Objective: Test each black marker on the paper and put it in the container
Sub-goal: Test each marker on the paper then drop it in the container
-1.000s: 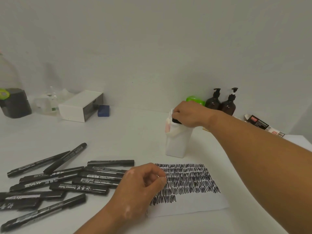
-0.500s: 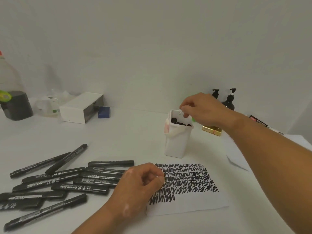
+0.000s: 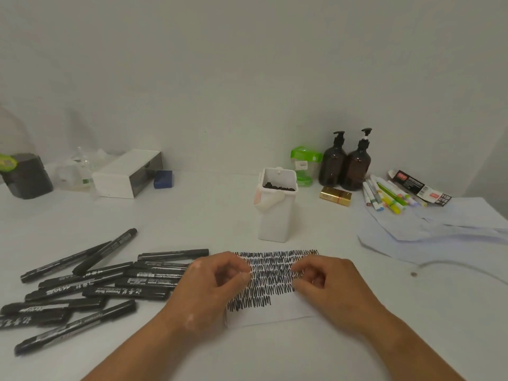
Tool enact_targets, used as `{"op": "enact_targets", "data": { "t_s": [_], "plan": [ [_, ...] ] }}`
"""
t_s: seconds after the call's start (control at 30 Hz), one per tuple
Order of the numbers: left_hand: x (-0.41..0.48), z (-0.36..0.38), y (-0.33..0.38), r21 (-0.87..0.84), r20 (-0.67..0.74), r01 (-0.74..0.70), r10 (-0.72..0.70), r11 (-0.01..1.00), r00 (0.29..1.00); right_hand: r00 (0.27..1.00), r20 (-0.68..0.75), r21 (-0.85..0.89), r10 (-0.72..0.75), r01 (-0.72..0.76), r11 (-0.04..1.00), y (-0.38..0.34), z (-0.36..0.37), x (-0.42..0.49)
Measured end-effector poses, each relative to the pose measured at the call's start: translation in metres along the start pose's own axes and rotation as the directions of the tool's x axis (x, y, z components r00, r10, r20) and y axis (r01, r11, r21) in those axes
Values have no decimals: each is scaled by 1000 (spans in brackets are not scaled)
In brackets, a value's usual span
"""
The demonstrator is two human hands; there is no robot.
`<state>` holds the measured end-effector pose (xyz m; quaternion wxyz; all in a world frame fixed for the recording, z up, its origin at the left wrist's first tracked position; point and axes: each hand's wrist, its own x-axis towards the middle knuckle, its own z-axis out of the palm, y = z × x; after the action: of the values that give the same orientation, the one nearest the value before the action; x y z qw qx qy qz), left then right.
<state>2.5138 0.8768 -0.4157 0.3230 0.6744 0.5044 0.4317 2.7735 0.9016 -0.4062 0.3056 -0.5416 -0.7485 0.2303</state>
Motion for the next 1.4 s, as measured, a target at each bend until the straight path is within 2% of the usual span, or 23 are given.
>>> {"op": "enact_targets", "data": {
  "t_s": [0.13,0.3,0.4,0.47,0.6,0.73,0.93,1.03,1.2,1.27,1.33,1.4],
  "plan": [
    [-1,-7,7,82,14,-39,38,996,999,1000,9,25,-15,15,1000,5,5,-2],
    [-2,-43,11,302,-81,6,20,953,997,998,19,4,-55,55,998,8,8,-1],
    [-10,-74,9,582,-52,2,34,813,998,997,38,1,-66,66,998,7,8,-2],
    [-19,-91,7,691,20,-16,3,722,1000,997,51,6,-61,60,998,4,8,-2],
    [-33,-105,5,824,141,-115,-3,554,990,996,62,17,-64,63,998,0,8,-3],
    [-39,-98,3,851,126,-126,35,511,991,995,68,24,-67,66,998,-2,7,-5],
    [-40,-86,3,833,104,-136,89,536,991,996,68,28,-65,64,998,2,6,-5],
    [-41,-82,3,824,142,-176,105,538,984,996,74,32,-52,49,998,1,5,-5],
    [-36,-66,23,799,161,-277,255,533,954,996,64,31,-61,59,998,-3,5,-6],
    [-31,-59,34,754,110,-267,285,600,952,996,56,39,-65,63,997,-5,5,-6],
    [-23,-52,47,654,3,-235,309,719,951,996,46,57,-77,75,996,-8,4,-7],
    [-15,-44,59,487,-134,-148,242,861,961,995,27,77,-98,96,992,-12,4,-8]
  ]
}}
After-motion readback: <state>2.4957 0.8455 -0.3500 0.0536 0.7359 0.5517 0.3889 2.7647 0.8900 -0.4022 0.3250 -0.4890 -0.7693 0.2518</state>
